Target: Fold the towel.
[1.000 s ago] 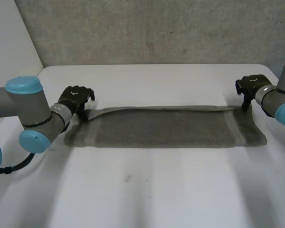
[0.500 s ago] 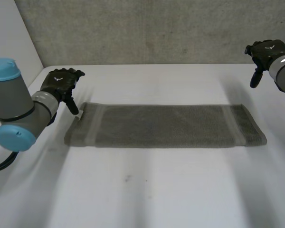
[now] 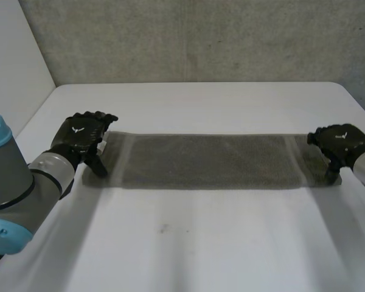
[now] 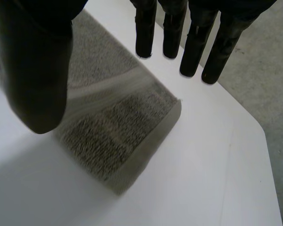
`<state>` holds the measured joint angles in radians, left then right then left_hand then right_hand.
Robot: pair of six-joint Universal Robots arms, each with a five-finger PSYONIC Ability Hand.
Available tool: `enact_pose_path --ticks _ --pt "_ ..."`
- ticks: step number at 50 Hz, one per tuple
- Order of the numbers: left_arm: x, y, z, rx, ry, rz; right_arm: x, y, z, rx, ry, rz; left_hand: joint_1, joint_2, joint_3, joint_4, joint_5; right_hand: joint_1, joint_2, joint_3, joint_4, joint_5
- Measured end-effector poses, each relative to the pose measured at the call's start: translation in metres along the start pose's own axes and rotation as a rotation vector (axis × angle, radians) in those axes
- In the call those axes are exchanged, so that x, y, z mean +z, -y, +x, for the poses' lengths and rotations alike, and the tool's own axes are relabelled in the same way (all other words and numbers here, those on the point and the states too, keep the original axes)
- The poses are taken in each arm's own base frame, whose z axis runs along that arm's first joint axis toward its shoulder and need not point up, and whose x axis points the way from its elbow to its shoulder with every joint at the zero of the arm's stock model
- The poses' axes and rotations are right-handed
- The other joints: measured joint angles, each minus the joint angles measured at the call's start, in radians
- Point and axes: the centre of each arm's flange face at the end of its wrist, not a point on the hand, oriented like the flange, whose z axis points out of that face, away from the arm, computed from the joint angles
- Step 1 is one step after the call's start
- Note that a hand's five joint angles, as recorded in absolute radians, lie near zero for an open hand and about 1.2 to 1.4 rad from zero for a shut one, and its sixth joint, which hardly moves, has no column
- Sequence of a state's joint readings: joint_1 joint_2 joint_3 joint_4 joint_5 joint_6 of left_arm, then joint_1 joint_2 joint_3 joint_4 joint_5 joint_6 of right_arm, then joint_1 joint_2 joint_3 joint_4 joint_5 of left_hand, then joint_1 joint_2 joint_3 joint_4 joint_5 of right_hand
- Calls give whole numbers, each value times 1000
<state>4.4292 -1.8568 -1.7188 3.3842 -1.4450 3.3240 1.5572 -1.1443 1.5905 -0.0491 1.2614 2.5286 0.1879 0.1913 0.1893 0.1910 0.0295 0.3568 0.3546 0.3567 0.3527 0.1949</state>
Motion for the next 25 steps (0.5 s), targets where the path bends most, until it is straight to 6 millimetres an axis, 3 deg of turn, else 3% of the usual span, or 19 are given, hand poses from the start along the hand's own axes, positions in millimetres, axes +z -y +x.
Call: enact_pose_path --ticks 13,20,25 --pt "-4 1 7 3 -14 29 23 -36 -8 -53 -23 -3 0 0 0 0 0 459 463 461 464 450" --pt "-4 1 8 4 -17 27 31 -47 1 -69 -37 -28 0 0 0 0 0 959 960 949 955 951" --pt "-5 1 9 4 -20 27 34 -48 7 -67 -52 -33 0 -2 0 -1 0 975 975 981 986 980"
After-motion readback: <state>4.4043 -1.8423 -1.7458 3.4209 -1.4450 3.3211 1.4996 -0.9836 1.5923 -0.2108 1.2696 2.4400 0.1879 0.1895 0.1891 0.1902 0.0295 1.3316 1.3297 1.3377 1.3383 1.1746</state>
